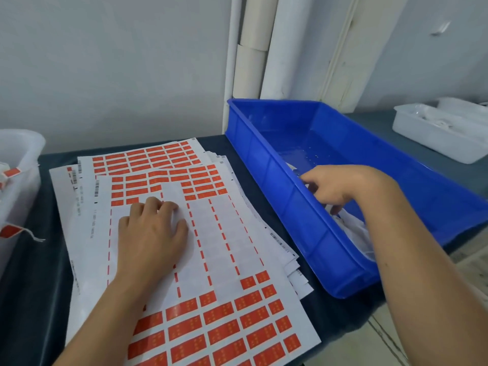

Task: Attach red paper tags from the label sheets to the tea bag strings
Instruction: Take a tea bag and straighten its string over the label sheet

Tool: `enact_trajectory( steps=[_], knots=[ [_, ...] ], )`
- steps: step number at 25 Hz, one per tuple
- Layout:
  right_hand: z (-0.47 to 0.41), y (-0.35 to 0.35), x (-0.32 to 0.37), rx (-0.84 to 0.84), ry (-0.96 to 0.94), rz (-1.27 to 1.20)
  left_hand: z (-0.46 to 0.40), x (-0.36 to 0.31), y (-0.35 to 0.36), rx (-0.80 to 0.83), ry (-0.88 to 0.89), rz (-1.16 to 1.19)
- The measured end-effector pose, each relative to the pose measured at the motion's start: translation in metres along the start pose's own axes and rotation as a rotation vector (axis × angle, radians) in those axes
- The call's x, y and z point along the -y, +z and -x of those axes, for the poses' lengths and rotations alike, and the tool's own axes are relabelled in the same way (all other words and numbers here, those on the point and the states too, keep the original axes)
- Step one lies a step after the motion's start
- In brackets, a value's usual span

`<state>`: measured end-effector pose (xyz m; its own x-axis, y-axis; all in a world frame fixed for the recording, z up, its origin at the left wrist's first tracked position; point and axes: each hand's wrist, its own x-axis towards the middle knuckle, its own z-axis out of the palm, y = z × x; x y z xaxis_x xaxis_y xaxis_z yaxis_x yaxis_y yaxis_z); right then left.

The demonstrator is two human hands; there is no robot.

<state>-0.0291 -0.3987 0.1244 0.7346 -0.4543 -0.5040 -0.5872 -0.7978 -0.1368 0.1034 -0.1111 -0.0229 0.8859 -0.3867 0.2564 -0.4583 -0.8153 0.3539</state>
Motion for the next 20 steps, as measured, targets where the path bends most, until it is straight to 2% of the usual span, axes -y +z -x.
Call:
enact_trajectory(
  steps=[3,7,11,17,20],
  knots=[
    [-0.014,0.004,-0.007,-0.048,0.017,0.021,0.0,-0.001,-0.002,0.004,0.003,0.007],
    [-0.029,0.014,-0.005,-0.238,-0.033,0.118,0.0,-0.002,-0.003,-0.008,0.008,0.024],
    [-0.029,0.012,-0.009,-0.303,-0.046,0.118,0.0,-0.001,-0.003,-0.012,0.006,0.038],
    [-0.018,0.002,-0.003,-0.674,-0.109,-0.203,0.0,0.0,-0.003,-0.016,0.004,0.04],
    [-0.016,0.0,0.008,-0.749,-0.171,-0.256,-0.001,0.001,-0.002,-0.017,0.003,0.039]
  ],
)
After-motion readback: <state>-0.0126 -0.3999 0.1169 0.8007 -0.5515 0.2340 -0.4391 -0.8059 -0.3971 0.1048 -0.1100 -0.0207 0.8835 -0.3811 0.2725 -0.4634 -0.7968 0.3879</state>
